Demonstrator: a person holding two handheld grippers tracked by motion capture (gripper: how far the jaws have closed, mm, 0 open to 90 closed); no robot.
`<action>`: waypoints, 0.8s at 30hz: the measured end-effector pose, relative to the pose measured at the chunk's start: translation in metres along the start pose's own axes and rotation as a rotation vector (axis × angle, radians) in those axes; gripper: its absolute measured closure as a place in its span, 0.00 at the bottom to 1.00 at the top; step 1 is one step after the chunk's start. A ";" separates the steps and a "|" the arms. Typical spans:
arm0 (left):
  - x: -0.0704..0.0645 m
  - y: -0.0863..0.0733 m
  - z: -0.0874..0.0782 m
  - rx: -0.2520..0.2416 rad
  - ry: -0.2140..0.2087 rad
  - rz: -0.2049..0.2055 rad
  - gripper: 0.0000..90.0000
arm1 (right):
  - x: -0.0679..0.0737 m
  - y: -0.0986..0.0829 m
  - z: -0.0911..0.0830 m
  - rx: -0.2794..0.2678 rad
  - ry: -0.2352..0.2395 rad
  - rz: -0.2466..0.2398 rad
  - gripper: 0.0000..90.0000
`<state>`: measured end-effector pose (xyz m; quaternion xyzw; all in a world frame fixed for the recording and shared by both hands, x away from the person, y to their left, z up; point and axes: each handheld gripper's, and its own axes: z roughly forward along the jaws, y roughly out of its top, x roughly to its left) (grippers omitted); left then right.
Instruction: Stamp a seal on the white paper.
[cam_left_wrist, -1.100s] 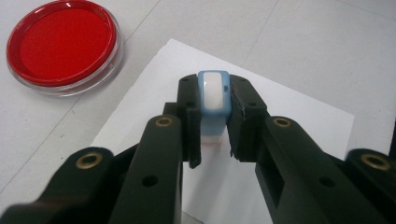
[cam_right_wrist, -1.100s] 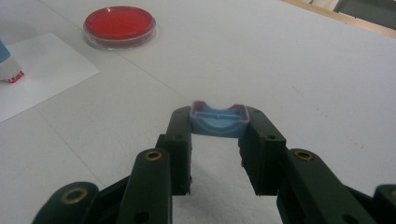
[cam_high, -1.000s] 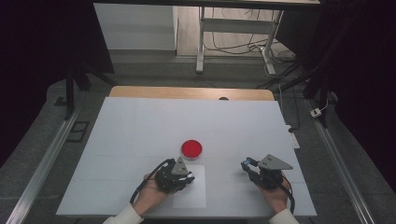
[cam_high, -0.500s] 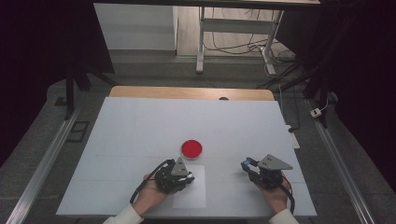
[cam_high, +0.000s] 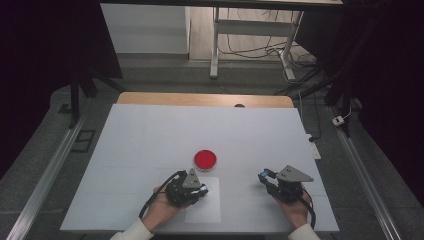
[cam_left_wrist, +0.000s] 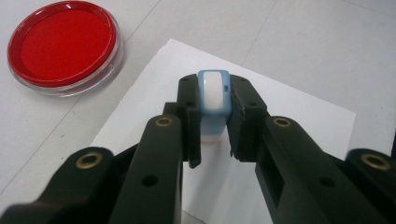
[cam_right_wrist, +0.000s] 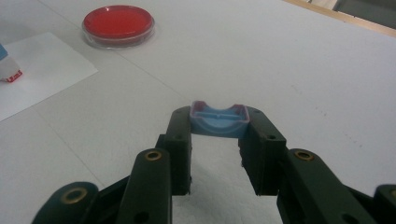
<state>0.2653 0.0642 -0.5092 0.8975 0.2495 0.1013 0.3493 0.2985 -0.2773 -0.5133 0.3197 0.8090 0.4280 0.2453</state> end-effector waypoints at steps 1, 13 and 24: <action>0.000 0.000 0.000 0.001 0.001 0.001 0.84 | 0.000 0.000 0.000 -0.002 0.003 0.001 0.72; 0.001 0.001 -0.006 -0.019 0.014 0.006 0.84 | 0.000 0.000 0.001 0.000 0.004 0.000 0.72; 0.007 0.000 -0.015 -0.104 -0.035 -0.062 0.84 | 0.000 0.000 0.000 0.002 0.003 0.001 0.72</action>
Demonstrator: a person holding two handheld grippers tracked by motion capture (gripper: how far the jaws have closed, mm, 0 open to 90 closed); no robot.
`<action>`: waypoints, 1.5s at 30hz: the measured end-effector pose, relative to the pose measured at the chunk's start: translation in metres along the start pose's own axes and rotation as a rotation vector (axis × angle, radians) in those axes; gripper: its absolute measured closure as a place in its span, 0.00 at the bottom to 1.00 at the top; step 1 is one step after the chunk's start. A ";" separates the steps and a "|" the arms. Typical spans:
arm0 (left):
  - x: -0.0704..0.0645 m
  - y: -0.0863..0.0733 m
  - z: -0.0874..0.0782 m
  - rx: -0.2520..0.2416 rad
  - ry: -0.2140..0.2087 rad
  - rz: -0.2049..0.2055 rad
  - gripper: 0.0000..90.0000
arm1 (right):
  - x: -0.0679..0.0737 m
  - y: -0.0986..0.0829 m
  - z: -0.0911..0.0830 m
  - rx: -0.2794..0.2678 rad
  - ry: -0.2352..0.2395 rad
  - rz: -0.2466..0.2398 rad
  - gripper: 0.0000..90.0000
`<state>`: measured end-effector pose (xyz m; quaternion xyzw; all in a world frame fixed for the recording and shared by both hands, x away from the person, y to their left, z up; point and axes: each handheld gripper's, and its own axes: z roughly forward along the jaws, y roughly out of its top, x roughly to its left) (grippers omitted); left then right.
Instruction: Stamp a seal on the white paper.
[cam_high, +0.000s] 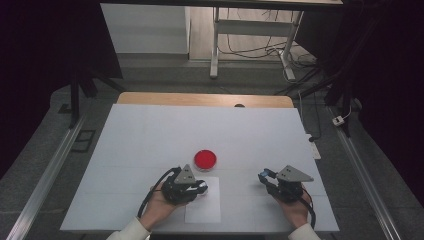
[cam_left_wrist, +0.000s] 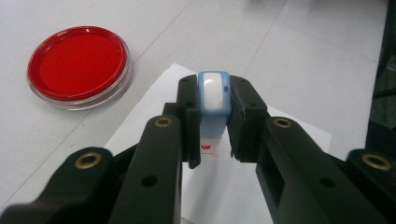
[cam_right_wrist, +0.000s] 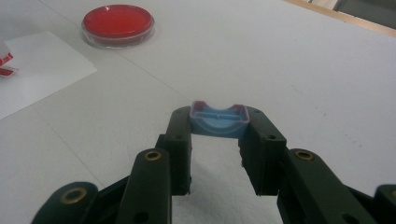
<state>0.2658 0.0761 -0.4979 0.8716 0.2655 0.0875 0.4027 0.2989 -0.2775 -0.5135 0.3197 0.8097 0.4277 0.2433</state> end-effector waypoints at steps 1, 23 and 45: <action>0.001 0.000 -0.001 -0.003 -0.002 -0.003 0.84 | 0.000 0.000 0.000 0.000 0.000 0.000 0.72; 0.015 -0.001 -0.015 -0.069 -0.004 -0.086 0.83 | 0.000 0.000 0.001 0.005 -0.001 -0.002 0.72; 0.023 -0.001 -0.026 -0.109 0.005 -0.118 0.83 | 0.000 -0.001 0.002 0.011 0.000 -0.004 0.71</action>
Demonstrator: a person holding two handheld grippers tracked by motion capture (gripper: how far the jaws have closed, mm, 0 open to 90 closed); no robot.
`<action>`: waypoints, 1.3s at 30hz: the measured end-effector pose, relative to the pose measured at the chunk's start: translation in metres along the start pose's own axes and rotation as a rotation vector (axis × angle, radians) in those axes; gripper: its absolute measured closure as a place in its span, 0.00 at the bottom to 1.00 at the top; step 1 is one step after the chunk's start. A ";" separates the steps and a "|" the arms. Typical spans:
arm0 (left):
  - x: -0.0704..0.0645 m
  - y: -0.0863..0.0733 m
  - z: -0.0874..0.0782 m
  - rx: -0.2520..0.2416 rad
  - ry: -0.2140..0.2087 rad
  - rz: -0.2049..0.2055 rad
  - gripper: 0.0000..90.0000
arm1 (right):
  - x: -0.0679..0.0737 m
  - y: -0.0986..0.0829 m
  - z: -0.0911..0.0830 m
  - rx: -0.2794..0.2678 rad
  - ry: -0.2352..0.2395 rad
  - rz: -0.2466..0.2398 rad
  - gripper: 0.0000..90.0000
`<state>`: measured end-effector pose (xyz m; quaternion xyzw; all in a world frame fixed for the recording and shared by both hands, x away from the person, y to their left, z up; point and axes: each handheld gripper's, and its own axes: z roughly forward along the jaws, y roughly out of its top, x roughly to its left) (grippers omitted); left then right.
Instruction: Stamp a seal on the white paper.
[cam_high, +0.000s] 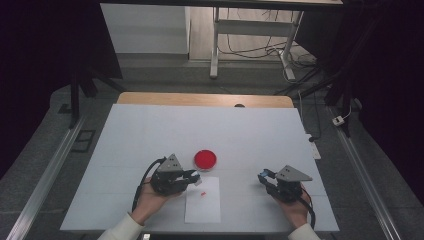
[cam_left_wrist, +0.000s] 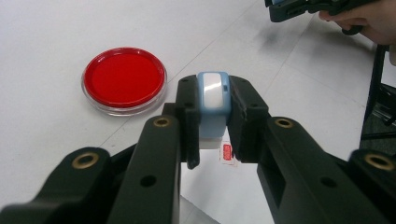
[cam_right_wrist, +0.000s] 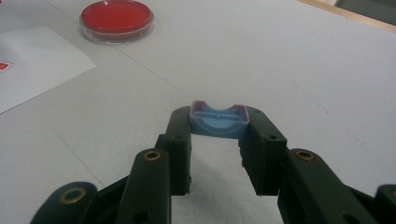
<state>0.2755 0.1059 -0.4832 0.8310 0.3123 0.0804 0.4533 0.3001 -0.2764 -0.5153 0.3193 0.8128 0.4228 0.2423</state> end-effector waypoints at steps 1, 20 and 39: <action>0.000 0.000 0.000 0.000 0.001 0.000 0.83 | 0.000 0.000 0.000 0.002 -0.002 -0.001 0.71; 0.001 0.001 -0.004 -0.021 0.014 -0.007 0.83 | 0.000 0.000 0.000 0.009 -0.004 0.003 0.71; 0.001 0.004 -0.005 -0.029 0.014 -0.005 0.83 | 0.000 0.001 0.000 -0.006 -0.012 0.008 0.71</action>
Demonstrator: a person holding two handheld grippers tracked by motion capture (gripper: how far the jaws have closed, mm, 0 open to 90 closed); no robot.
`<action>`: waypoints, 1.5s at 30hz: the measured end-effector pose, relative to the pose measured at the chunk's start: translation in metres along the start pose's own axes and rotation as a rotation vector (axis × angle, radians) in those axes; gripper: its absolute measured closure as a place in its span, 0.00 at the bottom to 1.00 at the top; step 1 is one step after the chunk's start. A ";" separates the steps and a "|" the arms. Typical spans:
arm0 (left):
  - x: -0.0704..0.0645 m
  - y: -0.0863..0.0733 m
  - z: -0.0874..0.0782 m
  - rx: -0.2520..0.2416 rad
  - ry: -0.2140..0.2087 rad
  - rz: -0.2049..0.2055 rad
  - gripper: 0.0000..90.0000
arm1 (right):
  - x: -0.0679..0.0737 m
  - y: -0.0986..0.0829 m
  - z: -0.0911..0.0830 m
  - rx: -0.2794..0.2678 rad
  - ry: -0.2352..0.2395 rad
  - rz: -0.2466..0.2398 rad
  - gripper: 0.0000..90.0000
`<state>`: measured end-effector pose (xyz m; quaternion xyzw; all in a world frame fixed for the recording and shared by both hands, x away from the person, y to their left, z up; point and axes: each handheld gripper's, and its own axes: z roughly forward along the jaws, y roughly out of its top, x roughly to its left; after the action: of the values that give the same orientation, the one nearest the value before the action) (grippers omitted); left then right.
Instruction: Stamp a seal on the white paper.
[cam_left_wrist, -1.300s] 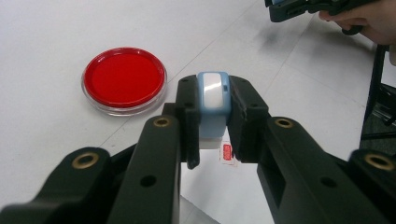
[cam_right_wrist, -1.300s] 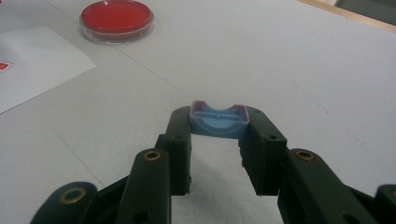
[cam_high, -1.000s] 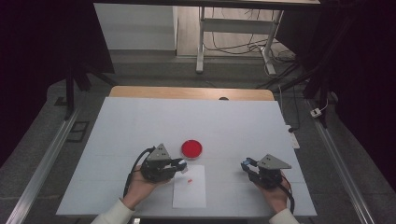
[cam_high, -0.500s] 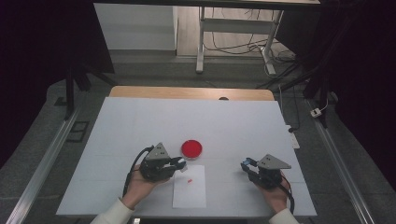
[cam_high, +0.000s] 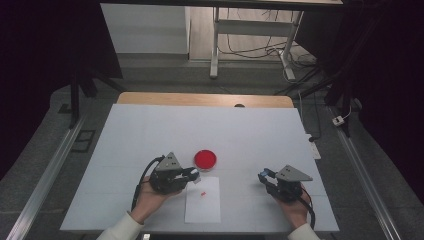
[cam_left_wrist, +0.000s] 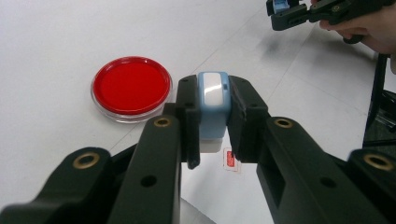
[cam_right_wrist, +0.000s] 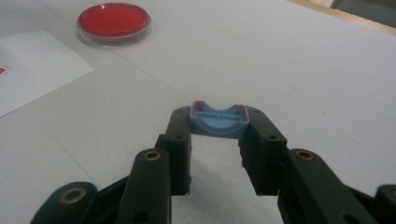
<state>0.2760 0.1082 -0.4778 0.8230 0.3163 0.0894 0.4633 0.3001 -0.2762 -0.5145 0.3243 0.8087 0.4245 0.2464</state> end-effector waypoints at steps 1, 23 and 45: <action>0.000 0.000 0.000 -0.001 0.002 0.000 0.83 | 0.000 0.000 0.000 -0.008 0.001 0.005 0.71; 0.000 0.002 0.000 -0.007 0.005 -0.001 0.83 | 0.015 0.008 0.005 -0.023 0.055 0.008 0.71; 0.000 0.002 -0.001 -0.013 0.008 -0.003 0.83 | 0.054 0.021 0.025 -0.036 0.134 -0.041 0.72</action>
<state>0.2769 0.1079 -0.4755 0.8191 0.3187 0.0944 0.4676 0.2875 -0.2140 -0.5162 0.2739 0.8221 0.4545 0.2062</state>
